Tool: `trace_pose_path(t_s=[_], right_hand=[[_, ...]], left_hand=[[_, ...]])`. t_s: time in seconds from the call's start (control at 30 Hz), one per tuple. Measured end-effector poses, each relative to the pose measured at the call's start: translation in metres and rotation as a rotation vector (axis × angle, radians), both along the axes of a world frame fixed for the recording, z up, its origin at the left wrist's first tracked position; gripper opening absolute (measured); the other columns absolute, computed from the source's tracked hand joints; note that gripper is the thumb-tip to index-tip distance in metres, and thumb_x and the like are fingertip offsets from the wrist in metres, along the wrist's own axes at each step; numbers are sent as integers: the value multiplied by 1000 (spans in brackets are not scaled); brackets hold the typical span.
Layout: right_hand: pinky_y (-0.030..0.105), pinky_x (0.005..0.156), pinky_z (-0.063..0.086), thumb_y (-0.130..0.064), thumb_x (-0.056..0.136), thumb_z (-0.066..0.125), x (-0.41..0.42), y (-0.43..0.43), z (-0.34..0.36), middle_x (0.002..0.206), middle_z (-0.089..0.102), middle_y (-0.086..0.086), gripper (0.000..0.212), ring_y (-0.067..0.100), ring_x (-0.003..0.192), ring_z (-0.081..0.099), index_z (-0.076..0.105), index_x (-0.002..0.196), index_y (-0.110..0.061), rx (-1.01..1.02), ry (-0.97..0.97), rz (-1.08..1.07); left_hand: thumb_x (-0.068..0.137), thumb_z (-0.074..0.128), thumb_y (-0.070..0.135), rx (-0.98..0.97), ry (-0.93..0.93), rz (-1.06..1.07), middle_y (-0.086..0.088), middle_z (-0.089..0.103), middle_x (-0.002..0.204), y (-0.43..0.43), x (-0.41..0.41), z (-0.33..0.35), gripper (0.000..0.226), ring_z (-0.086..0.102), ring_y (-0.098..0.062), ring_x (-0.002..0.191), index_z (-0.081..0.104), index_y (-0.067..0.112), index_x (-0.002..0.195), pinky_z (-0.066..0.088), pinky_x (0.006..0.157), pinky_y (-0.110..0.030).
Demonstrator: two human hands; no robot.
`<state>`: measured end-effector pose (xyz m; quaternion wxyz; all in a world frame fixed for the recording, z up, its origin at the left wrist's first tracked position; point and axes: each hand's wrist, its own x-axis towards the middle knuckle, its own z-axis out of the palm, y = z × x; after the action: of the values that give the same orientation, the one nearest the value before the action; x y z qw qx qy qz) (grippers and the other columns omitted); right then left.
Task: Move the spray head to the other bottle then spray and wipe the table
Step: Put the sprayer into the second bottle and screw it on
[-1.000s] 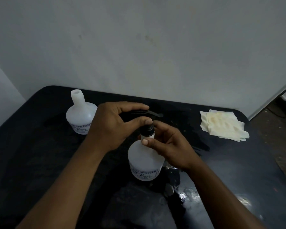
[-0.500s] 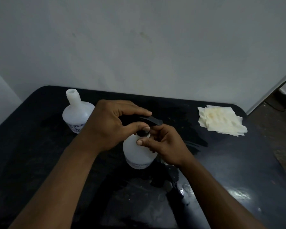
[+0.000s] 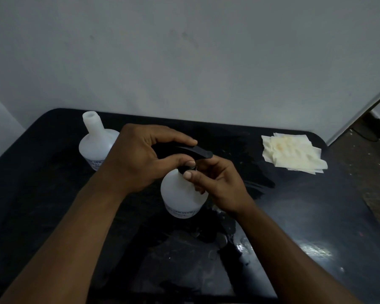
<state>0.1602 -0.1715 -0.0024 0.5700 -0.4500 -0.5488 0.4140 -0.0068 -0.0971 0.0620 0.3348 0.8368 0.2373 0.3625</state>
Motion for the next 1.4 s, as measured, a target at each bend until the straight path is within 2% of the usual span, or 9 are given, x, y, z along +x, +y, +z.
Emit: trace_pose_path(t_s=[0.2, 0.33, 0.6, 0.83, 1.0, 1.1, 1.2, 1.3, 1.4], right_hand=[[35, 57, 49, -6, 75, 80, -6, 0, 0, 80, 68, -8, 25, 16, 58, 56, 68, 95, -14, 40, -50, -104], [23, 50, 44, -16, 74, 83, -17, 0, -5, 72, 61, -12, 33, 4, 54, 52, 58, 91, -1, 68, -128, -252], [24, 50, 49, -16, 86, 68, -7, -3, 1, 88, 67, -4, 18, 10, 60, 58, 66, 104, -20, 54, -68, -70], [43, 47, 42, -28, 71, 82, -23, 0, -5, 72, 60, 10, 43, 34, 53, 47, 55, 95, -5, 44, -69, -262], [26, 53, 51, -20, 85, 71, -9, -5, -3, 96, 64, -7, 38, 25, 64, 57, 58, 120, -15, 60, -85, -78], [27, 50, 49, -12, 84, 72, -8, -3, -1, 91, 62, 8, 25, 17, 61, 55, 64, 107, -9, 64, -72, -84], [31, 51, 47, -10, 74, 82, -14, 0, -2, 78, 62, -3, 31, 17, 55, 51, 60, 96, -8, 37, -63, -163], [39, 51, 45, -15, 75, 82, -12, -1, -3, 83, 62, 4, 40, 25, 55, 48, 58, 106, -8, 15, -60, -139], [28, 51, 48, -11, 87, 69, -6, -4, -1, 95, 61, -1, 25, 19, 61, 54, 62, 111, -11, 24, -101, -53]], left_hand=[[70, 81, 25, -6, 10, -17, 18, 71, 94, 0, 0, 2, 33, 70, 5, 90, 72, 25, 102, 51, 79, -8], [71, 82, 21, 0, 16, -15, 17, 72, 95, 0, 1, 2, 32, 70, 2, 89, 71, 26, 102, 52, 78, -10], [72, 75, 33, 11, 18, -17, 15, 72, 97, -2, 1, 4, 33, 70, 1, 92, 71, 25, 104, 53, 82, -12], [70, 77, 28, 2, 1, -13, 16, 71, 95, -3, 2, 2, 33, 70, 3, 90, 71, 24, 102, 52, 79, -9], [71, 77, 27, 26, 6, -29, 17, 70, 97, -2, 1, 3, 33, 70, 4, 92, 70, 24, 104, 51, 81, -9], [71, 78, 26, 26, 9, -18, 15, 71, 95, -1, 2, 2, 33, 70, 3, 90, 71, 23, 103, 51, 80, -9], [71, 78, 27, 18, 9, -17, 17, 71, 95, -1, 2, 1, 33, 70, 4, 90, 71, 23, 102, 50, 79, -7], [71, 77, 27, 29, 15, -20, 18, 70, 96, -1, 2, 2, 33, 69, 6, 90, 71, 23, 104, 49, 79, -6], [72, 78, 27, 33, 18, -22, 17, 70, 96, -1, 2, 2, 33, 69, 5, 91, 71, 23, 104, 50, 79, -7]])
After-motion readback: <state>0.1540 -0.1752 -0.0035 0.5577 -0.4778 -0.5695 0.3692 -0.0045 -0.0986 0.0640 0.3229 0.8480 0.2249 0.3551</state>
